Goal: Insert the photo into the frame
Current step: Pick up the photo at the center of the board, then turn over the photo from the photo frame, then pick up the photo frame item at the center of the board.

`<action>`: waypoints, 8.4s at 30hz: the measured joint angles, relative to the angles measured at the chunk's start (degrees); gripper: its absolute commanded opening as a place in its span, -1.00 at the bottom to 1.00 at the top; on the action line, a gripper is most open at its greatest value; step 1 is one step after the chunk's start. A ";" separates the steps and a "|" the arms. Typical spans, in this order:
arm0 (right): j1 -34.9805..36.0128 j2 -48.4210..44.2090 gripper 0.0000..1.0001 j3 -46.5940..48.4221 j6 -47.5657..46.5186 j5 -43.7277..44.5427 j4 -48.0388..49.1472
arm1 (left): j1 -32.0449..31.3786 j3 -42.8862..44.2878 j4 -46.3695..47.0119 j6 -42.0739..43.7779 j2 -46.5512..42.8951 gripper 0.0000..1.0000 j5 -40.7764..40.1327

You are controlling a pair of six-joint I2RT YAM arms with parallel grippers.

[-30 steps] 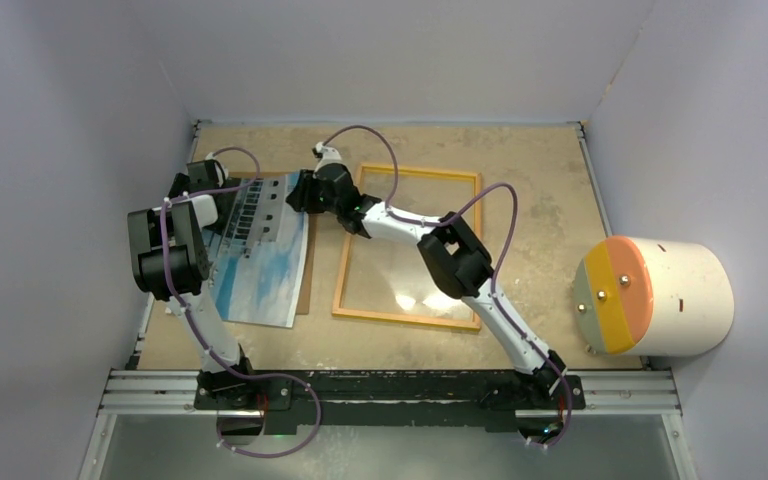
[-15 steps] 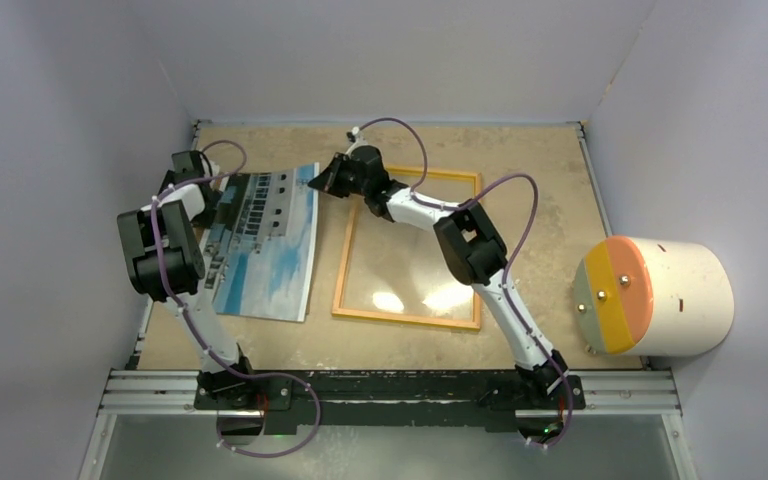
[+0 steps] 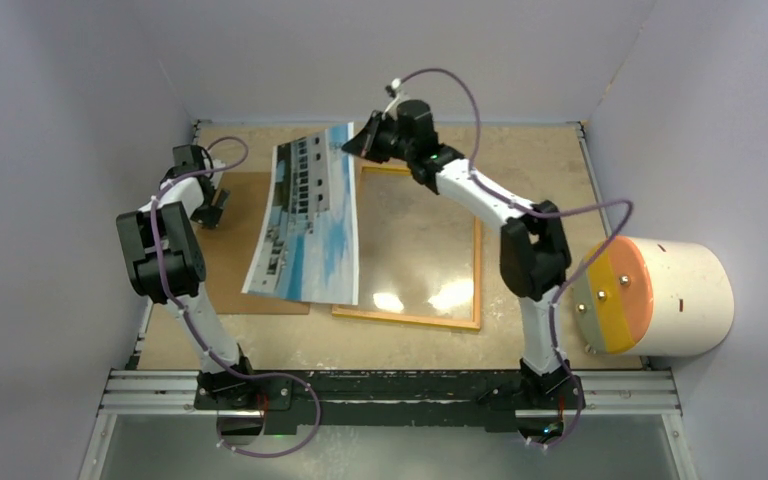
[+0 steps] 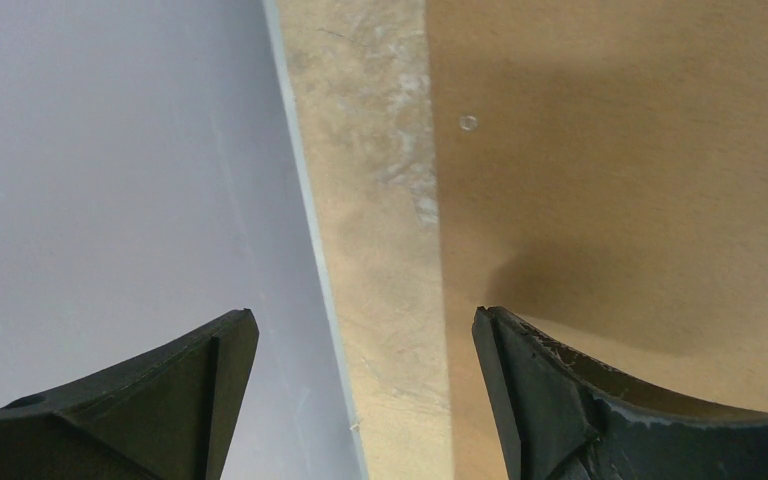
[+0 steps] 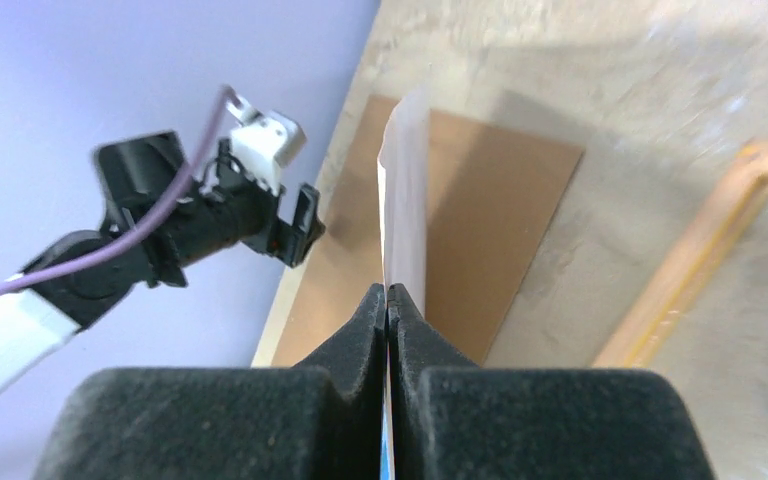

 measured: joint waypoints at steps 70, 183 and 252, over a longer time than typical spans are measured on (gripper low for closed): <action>4.81 -3.63 -1.00 6.25 38.93 51.39 -42.82 | -9.66 -3.08 -2.75 -3.43 -6.38 0.69 2.19; 15.02 16.83 0.98 11.13 12.26 16.68 -18.93 | 1.40 -6.23 4.37 -1.20 -1.60 0.62 4.79; 6.82 2.38 -1.00 -1.68 25.73 3.65 -9.11 | -2.62 4.26 -16.35 3.15 -9.05 0.72 39.58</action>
